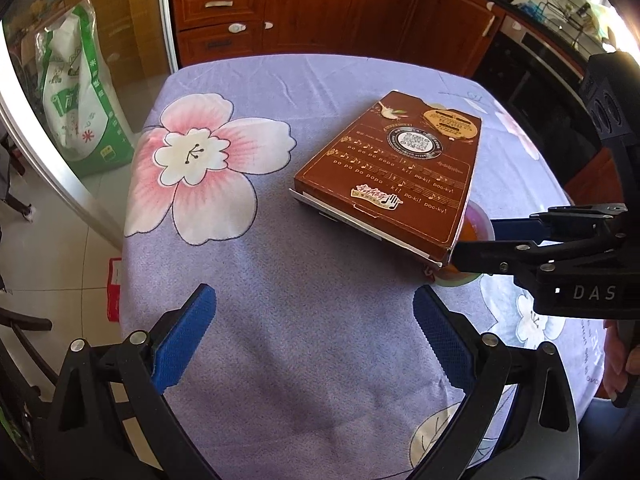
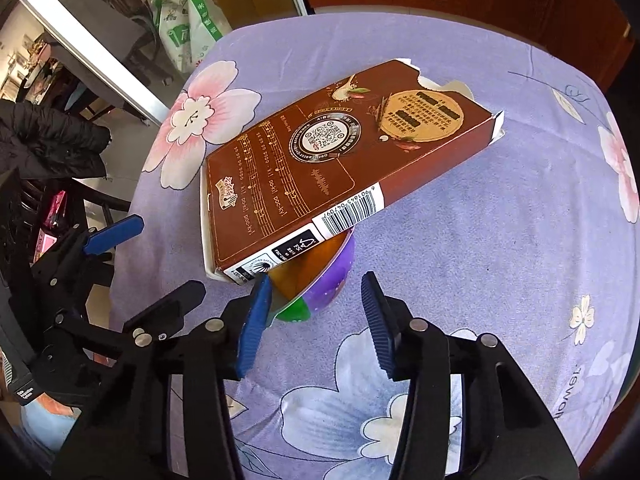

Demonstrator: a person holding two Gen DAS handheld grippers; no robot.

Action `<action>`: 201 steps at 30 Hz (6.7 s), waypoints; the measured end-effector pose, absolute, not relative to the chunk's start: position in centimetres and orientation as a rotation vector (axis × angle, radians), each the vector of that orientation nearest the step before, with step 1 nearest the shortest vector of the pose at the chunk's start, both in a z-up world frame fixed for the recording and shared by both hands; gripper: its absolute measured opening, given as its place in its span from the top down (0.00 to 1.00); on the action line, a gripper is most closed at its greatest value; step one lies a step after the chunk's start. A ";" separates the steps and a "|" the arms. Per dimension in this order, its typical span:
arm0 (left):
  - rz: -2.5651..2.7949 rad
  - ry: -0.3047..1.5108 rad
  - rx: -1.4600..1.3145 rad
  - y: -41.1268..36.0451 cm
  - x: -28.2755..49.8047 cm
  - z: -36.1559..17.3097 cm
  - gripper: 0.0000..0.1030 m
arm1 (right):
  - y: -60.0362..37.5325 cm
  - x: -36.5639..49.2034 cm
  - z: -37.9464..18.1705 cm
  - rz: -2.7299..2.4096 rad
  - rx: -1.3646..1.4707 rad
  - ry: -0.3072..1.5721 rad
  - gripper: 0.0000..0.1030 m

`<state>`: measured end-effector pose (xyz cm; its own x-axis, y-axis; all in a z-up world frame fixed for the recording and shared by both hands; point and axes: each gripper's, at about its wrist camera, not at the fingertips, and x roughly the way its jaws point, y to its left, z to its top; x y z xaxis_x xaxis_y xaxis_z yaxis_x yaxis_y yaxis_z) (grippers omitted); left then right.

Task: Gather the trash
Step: 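Close the right tool on the purple-green container holding orange peel, then grasp the brown Pocky box edge with the left tool while the right tool holds the container, then carry the Pocky box and purple container over the teal bin with both tools, then open the left tool to drop the box while the right tool releases the container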

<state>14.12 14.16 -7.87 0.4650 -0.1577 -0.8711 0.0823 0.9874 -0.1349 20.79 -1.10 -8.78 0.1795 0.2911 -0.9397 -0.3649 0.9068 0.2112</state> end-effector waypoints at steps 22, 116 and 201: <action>-0.158 0.970 0.234 8.0 16.0 -7.6 0.04 | -3.8 22.1 -9.5 0.479 -0.023 1.316 0.83; -0.410 0.958 -0.139 1.2 11.2 1.9 0.78 | -15.5 16.1 -3.2 0.424 0.105 1.126 0.77; -0.673 1.184 0.276 -36.2 18.3 -4.9 0.24 | -53.1 11.5 -8.8 -0.089 0.558 1.038 0.76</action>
